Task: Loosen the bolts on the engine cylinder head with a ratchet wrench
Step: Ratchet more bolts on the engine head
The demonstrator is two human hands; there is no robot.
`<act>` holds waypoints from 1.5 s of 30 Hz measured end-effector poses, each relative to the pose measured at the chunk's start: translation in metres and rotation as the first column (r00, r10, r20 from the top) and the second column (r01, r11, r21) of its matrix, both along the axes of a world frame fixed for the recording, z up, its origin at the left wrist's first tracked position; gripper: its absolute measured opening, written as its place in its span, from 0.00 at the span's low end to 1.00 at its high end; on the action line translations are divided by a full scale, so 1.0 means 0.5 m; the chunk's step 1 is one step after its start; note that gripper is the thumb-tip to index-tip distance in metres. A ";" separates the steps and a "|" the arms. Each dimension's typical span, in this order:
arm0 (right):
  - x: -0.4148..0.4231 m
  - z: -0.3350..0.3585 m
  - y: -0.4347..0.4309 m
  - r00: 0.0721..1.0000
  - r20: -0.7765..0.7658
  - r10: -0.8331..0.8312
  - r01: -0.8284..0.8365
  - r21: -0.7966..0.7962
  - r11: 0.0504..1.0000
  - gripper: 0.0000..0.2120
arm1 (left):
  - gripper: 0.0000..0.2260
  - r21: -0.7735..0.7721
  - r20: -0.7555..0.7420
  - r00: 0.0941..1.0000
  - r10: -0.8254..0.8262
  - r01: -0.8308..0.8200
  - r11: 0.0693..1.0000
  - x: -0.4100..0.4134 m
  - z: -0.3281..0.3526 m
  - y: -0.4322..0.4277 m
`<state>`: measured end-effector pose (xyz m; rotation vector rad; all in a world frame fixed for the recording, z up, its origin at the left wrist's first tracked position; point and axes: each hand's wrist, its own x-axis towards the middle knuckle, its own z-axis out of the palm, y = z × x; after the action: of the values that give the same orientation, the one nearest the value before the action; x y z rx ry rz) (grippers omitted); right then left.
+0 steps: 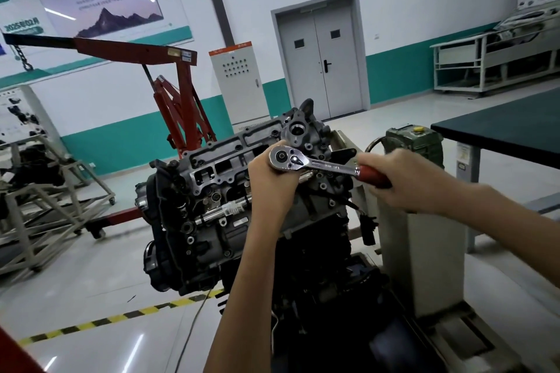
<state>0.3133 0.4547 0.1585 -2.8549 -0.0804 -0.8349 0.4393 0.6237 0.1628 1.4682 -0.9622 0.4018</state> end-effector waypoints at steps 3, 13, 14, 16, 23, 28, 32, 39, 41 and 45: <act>0.008 0.028 -0.017 0.998 0.055 -0.009 0.014 -0.097 0.995 0.10 | 0.17 0.042 0.041 0.999 0.005 -0.007 0.999 0.007 0.002 0.007; 0.009 -0.171 0.274 0.979 0.206 -0.011 -0.147 0.733 0.665 0.17 | 0.17 -0.159 -0.017 1.000 0.026 -0.028 0.987 -0.012 -0.020 -0.028; 0.011 -0.171 0.281 0.980 0.197 0.007 -0.152 0.737 0.659 0.16 | 0.19 -0.181 -0.075 0.997 -0.015 0.001 0.983 -0.008 -0.017 -0.027; 0.004 -0.161 0.249 0.992 0.124 0.014 -0.095 0.679 0.728 0.12 | 0.19 -0.141 -0.085 0.996 -0.003 -0.009 0.990 0.002 -0.014 -0.016; -0.015 0.004 0.009 1.000 -0.007 -0.008 0.008 -0.024 1.000 0.11 | 0.18 0.024 0.066 0.996 0.054 -0.056 0.998 -0.002 -0.002 0.005; -0.007 -0.011 0.018 0.999 -0.008 -0.033 0.033 0.029 0.999 0.10 | 0.19 -0.004 0.123 0.990 0.061 -0.061 0.998 -0.003 -0.007 0.015; -0.027 -0.115 0.147 0.996 0.086 0.001 -0.045 0.508 0.860 0.15 | 0.14 -0.043 0.120 0.989 0.090 -0.086 0.995 -0.014 -0.020 0.001; 0.002 -0.155 0.260 0.992 0.123 0.033 -0.113 0.723 0.682 0.14 | 0.18 -0.074 -0.040 0.998 0.039 -0.041 0.996 -0.014 -0.006 -0.002; -0.007 -0.136 0.196 0.998 0.045 0.040 -0.059 0.596 0.801 0.14 | 0.19 -0.023 -0.038 0.998 0.056 -0.057 0.998 -0.009 -0.001 0.003; -0.016 -0.044 0.046 0.997 -0.063 0.049 -0.038 0.174 0.984 0.13 | 0.18 0.036 -0.031 0.998 0.046 -0.045 0.998 -0.007 0.002 0.008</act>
<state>0.3053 0.4776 0.1366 -2.7054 -0.0588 -0.7011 0.4357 0.6277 0.1637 1.5266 -0.9161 0.3946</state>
